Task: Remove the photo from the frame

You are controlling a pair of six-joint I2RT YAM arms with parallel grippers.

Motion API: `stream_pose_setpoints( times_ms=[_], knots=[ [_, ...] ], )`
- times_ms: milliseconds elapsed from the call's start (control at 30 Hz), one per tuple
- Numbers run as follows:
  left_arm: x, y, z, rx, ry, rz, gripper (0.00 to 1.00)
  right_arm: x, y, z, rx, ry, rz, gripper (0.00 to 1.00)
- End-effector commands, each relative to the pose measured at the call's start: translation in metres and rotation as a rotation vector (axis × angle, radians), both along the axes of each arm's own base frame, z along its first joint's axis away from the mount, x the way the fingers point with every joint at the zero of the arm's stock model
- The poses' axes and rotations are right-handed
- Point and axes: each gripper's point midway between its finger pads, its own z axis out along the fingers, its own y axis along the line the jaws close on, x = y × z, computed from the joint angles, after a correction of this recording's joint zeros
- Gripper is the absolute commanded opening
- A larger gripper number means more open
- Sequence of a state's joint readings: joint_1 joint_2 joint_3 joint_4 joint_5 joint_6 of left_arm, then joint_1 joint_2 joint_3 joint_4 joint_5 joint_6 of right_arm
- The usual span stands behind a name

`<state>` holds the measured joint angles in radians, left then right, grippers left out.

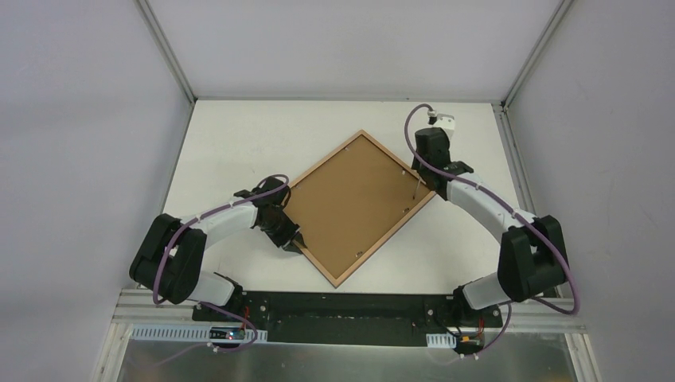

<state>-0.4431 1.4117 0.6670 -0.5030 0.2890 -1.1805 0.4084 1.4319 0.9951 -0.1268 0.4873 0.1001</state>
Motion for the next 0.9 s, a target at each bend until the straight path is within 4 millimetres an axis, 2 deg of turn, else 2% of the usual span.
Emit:
stream_pose_setpoints(
  times_ms=[0,367,567,867],
  knots=[
    [-0.011,0.022,-0.014,0.107,0.041,-0.019,0.00,0.031,-0.001,0.016,-0.012,-0.086,-0.053,0.00],
    [-0.019,0.020,-0.018,0.089,0.076,-0.040,0.00,0.079,0.012,0.034,-0.032,-0.197,-0.028,0.00],
    [-0.019,0.017,-0.017,0.081,0.081,-0.039,0.00,0.092,0.013,0.045,-0.058,-0.229,-0.019,0.00],
    [-0.019,0.013,-0.015,0.065,0.088,-0.043,0.00,0.107,0.019,0.038,-0.043,-0.252,-0.014,0.00]
  ],
)
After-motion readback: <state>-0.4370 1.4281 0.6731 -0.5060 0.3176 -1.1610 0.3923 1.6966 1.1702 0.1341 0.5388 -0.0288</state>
